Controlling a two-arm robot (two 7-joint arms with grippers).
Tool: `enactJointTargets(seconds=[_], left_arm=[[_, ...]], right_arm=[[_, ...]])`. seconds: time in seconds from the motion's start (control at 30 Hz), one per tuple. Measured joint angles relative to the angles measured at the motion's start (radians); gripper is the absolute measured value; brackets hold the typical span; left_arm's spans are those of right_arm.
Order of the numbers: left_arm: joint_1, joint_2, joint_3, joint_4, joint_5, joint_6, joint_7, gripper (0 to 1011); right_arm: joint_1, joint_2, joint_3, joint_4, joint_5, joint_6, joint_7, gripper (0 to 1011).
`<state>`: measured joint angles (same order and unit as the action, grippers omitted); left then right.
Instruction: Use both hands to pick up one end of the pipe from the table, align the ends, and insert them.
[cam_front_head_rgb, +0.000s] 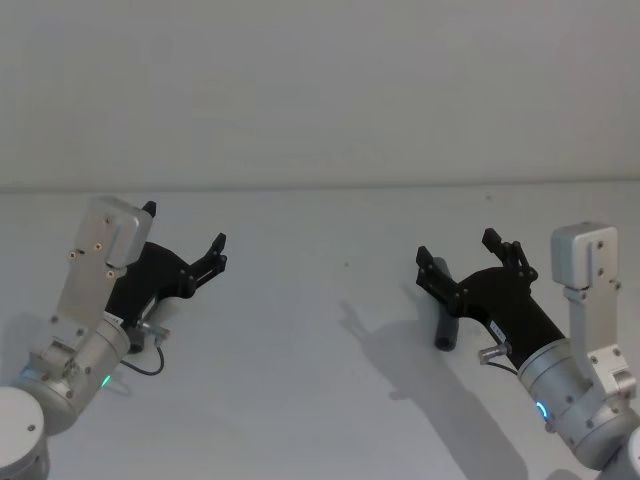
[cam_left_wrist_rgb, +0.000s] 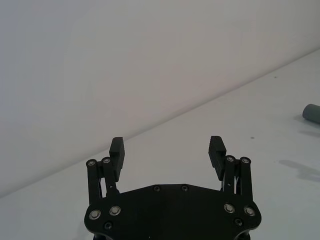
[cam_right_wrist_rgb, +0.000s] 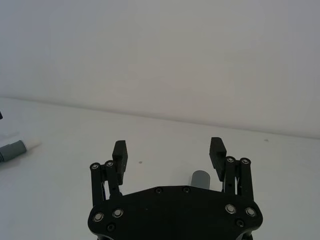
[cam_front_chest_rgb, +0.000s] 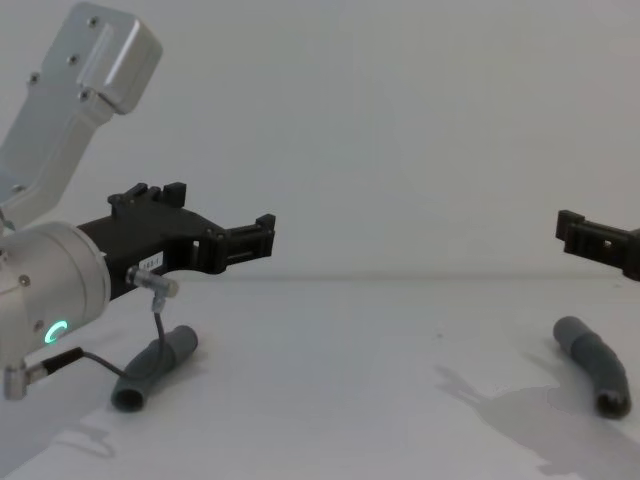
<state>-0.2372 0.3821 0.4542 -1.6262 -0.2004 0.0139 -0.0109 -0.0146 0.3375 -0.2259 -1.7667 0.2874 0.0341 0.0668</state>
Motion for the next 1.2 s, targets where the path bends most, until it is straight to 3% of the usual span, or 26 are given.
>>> enactJointTargets(seconds=[1.2], left_arm=[[0.000,0.000,0.000,0.000,0.000,0.000,0.000,1003]], right_arm=[[0.000,0.000,0.000,0.000,0.000,0.000,0.000,1000]])
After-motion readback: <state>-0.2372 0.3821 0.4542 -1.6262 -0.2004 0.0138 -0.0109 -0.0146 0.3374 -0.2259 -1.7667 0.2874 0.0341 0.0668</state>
